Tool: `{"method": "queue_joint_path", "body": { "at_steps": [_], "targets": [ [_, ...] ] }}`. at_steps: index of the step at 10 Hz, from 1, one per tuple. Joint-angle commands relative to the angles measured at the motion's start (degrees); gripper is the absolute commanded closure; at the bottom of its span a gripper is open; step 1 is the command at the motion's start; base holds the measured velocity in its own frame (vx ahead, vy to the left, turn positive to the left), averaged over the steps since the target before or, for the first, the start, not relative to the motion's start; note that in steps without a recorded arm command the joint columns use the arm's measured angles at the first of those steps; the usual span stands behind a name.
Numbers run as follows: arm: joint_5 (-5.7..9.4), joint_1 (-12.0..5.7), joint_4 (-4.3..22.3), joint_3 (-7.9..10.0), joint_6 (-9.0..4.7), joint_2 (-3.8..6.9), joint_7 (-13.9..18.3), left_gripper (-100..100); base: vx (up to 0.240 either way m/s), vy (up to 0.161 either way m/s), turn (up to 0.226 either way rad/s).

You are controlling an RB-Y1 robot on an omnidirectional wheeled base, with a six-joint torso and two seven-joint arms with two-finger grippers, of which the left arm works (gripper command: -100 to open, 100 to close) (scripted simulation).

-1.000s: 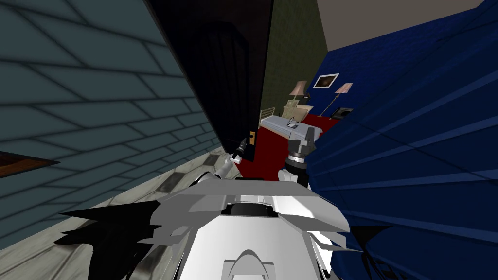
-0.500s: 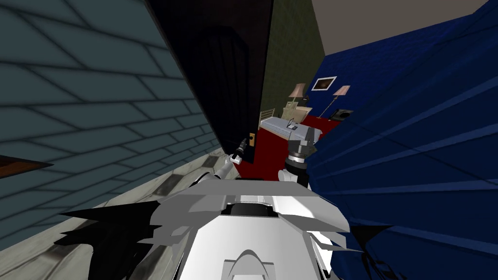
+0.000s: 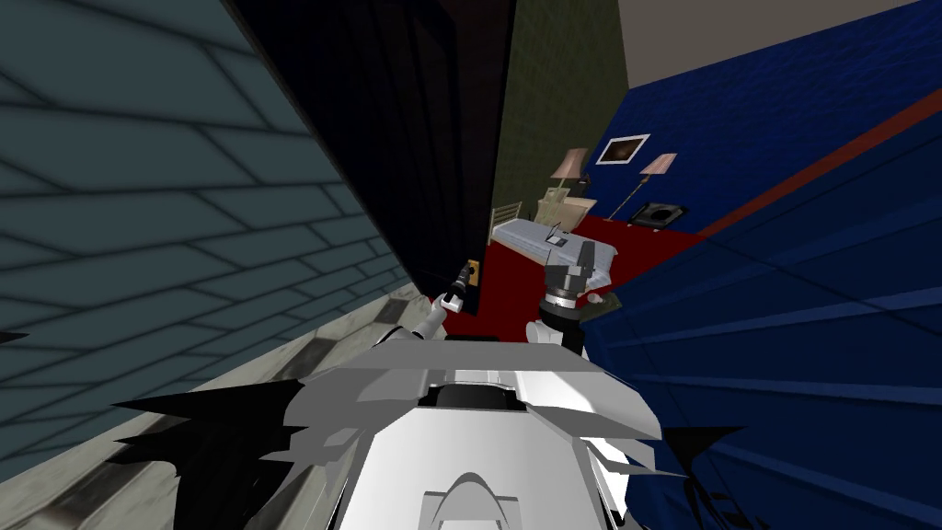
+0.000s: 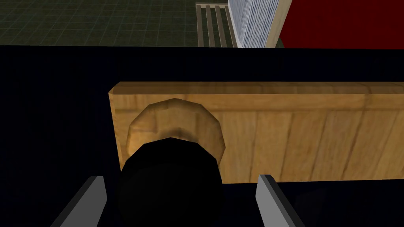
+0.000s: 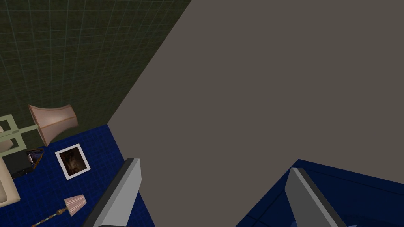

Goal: Push the door open

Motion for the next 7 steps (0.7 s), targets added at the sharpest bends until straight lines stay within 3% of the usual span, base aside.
{"method": "queue_joint_path", "body": {
  "at_steps": [1,2,3,7],
  "targets": [
    [-0.14,1.11,-2.0,-0.11,0.86,-0.44,-0.3,-100,0.089,-0.066,0.002],
    [-0.08,0.54,-0.8,-0.05,0.14,-0.36,-0.2,-100,0.022,-0.025,0.003],
    [-0.08,0.54,-0.8,-0.05,0.14,-0.36,-0.2,100,0.000,0.000,0.000],
    [-0.08,0.54,-0.8,-0.05,0.14,-0.36,-0.2,100,-0.008,0.006,-0.004]
  ]
}}
